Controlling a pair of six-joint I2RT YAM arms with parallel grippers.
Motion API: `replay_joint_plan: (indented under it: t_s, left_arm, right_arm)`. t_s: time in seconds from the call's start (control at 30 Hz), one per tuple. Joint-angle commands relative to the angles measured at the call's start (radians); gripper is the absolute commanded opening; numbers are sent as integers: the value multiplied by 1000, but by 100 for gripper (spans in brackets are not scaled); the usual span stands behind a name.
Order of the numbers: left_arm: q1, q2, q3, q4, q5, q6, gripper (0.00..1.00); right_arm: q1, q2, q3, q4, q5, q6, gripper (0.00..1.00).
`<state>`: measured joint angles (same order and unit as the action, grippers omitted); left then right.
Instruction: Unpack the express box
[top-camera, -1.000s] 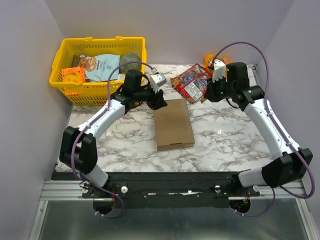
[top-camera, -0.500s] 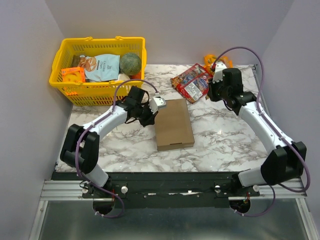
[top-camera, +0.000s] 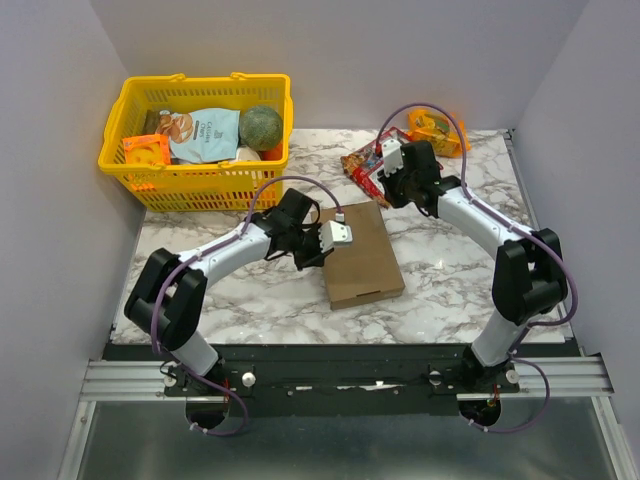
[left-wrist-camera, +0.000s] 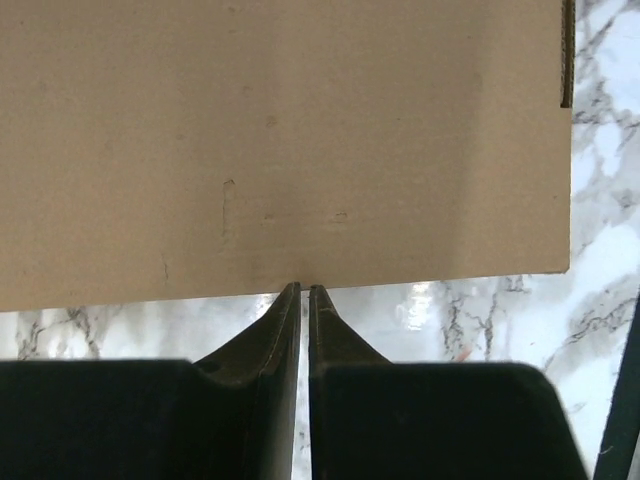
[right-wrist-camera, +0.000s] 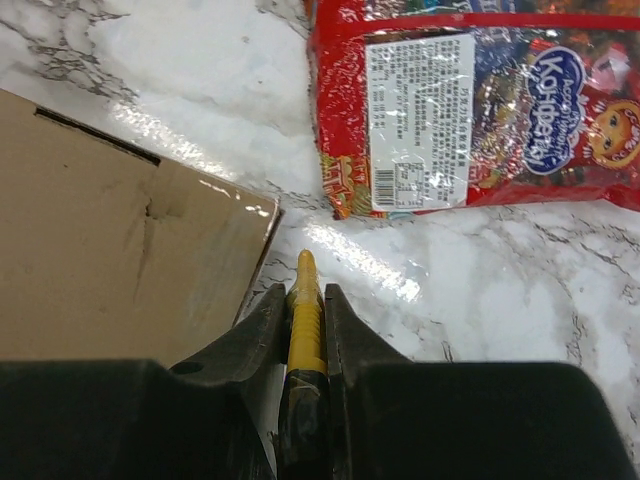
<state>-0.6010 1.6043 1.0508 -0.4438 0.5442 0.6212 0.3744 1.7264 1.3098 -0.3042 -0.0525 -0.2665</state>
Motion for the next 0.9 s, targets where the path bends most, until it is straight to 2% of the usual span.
replay_joint_plan:
  t_s: [0.0,0.13,0.27,0.4,0.5,0.53,0.6,0.7,0.8,0.87]
  left_arm:
    - [-20,-38,-83,-67,56,-3,16]
    - [6,-104,-91,-104,63,-12,22]
    - [101,-196,-66,-115,135,-44,33]
    - [133,-254,-32,-61,137,-96,41]
    - [133,-228,-9,28,122,-213,43]
    - [133,-218,-8,83,120,-245,44]
    - [132,-180,-6,144,89,-340,45]
    - [132,-101,23,238,54,-472,46]
    - [132,-44,34,327,77,-570,44]
    - [132,-21,35,399,85,-612,41]
  right_arm:
    - [35,-13,13,-1,-101,-53,0]
    - [73,-57,-43,-21,-171,-69,1]
    - [110,-97,-67,-72,-273,-82,1]
    - [132,-125,-75,-65,-300,-69,0]
    - [132,-139,-46,-18,-125,-30,0]
    - [132,-154,-38,-4,13,-14,0]
    - [126,-171,-8,22,89,-13,0]
    - [126,-191,34,11,102,21,0]
    - [124,-186,74,-39,117,140,0]
    - [124,-179,81,-49,65,144,0]
